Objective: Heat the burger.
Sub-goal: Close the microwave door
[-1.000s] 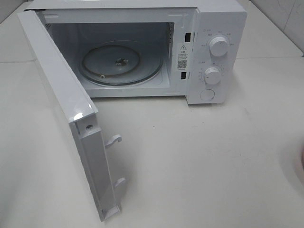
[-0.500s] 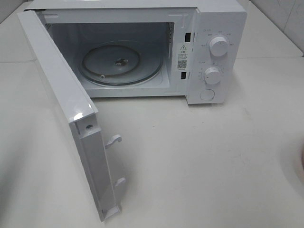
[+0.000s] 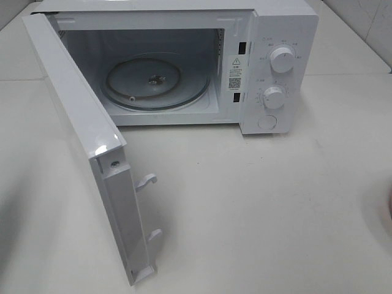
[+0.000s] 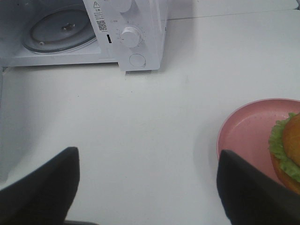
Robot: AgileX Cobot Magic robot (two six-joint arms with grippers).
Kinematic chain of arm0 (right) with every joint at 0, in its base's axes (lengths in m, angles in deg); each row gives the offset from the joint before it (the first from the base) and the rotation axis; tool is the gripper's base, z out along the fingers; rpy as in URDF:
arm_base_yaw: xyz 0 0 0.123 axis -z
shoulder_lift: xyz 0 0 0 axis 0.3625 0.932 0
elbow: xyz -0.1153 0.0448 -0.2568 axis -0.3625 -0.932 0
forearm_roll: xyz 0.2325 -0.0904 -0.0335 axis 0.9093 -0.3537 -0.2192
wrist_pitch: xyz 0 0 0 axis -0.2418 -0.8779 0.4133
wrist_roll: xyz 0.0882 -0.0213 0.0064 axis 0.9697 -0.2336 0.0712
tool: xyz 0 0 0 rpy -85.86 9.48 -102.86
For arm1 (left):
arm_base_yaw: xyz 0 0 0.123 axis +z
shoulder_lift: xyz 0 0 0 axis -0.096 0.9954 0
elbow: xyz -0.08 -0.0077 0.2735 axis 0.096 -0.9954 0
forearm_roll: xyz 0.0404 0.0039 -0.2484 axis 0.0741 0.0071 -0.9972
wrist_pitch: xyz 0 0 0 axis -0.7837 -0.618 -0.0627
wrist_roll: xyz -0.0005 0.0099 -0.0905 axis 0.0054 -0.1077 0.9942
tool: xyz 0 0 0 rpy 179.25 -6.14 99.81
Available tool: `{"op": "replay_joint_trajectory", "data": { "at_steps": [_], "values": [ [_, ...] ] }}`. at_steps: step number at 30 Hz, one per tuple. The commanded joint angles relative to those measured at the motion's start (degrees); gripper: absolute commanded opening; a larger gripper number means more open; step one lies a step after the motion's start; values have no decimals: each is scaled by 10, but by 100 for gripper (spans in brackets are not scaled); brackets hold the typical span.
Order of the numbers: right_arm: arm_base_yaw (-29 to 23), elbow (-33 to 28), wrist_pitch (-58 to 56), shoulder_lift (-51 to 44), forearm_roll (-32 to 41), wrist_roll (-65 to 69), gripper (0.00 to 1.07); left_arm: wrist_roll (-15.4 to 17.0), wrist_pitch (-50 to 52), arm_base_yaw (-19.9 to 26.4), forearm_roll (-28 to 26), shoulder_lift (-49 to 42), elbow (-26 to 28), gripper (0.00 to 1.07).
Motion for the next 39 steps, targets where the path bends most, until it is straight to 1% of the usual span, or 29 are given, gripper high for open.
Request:
{"op": "replay_joint_trajectory", "data": {
  "at_steps": [1, 2, 3, 4, 5, 6, 7, 8, 9, 10, 11, 12, 13, 14, 15, 16, 17, 18, 20, 22, 26, 28, 29, 30, 32, 33, 36, 39],
  "values": [
    [4, -2, 4, -16, 3, -5, 76, 14, 23, 2, 28, 22, -1, 0],
    [4, -2, 4, -16, 3, -5, 76, 14, 26, 2, 37, 32, -1, 0],
    [4, -2, 4, -16, 3, -5, 76, 21, 32, 2, 62, 49, -1, 0],
    [4, -2, 4, -16, 3, -5, 76, 21, 32, 2, 62, 49, -1, 0],
    [4, -2, 4, -16, 3, -5, 76, 32, 39, 2, 91, 69, -1, 0],
    [4, -2, 4, -16, 3, -5, 76, 32, 39, 2, 91, 69, -1, 0],
    [4, -2, 4, -16, 3, -5, 76, 39, 45, 2, 107, 81, -1, 0],
    [4, -2, 4, -16, 3, -5, 76, 54, 62, 2, 139, 99, -1, 0],
    [4, -2, 4, -16, 3, -5, 76, 54, 62, 2, 139, 99, -1, 0],
    [4, -2, 4, -16, 3, -5, 76, 66, 89, 2, 172, 117, -1, 0],
    [4, -2, 4, -16, 3, -5, 76, 73, 106, 2, 191, 124, -1, 0],
    [4, -2, 4, -16, 3, -5, 76, 73, 106, 2, 191, 124, -1, 0],
    [4, -2, 4, -16, 3, -5, 76, 88, 139, 2, 222, 140, -1, 0],
    [4, -2, 4, -16, 3, -5, 76, 88, 139, 2, 222, 140, -1, 0],
    [4, -2, 4, -16, 3, -5, 76, 99, 149, 2, 234, 147, -1, 0],
    [4, -2, 4, -16, 3, -5, 76, 113, 173, 2, 257, 166, -1, 0],
    [4, -2, 4, -16, 3, -5, 76, 113, 173, 2, 257, 166, -1, 0],
    [4, -2, 4, -16, 3, -5, 76, 127, 202, 2, 278, 186, -1, 0],
    [4, -2, 4, -16, 3, -5, 76, 133, 218, 2, 289, 194, -1, 0],
    [4, -2, 4, -16, 3, -5, 76, 141, 261, 2, 316, 217, -1, 0],
    [4, -2, 4, -16, 3, -5, 76, 146, 276, -7, 317, 238, 2, 0],
    [4, -2, 4, -16, 3, -5, 76, 143, 272, -38, 317, 261, 17, 0],
    [4, -2, 4, -16, 3, -5, 76, 143, 272, -38, 317, 261, 17, 0],
    [4, -2, 4, -16, 3, -5, 76, 133, 272, -60, 316, 276, 29, 0],
    [4, -2, 4, -16, 3, -5, 76, 128, 273, -68, 314, 282, 34, 0],
    [4, -2, 4, -16, 3, -5, 76, 124, 273, -81, 306, 295, 42, 0],
    [4, -2, 4, -16, 3, -5, 76, 117, 279, -85, 303, 318, 53, 0],
    [4, -2, 4, -16, 3, -5, 76, 121, 296, -85, 306, 340, 64, 0]
  ]
}}
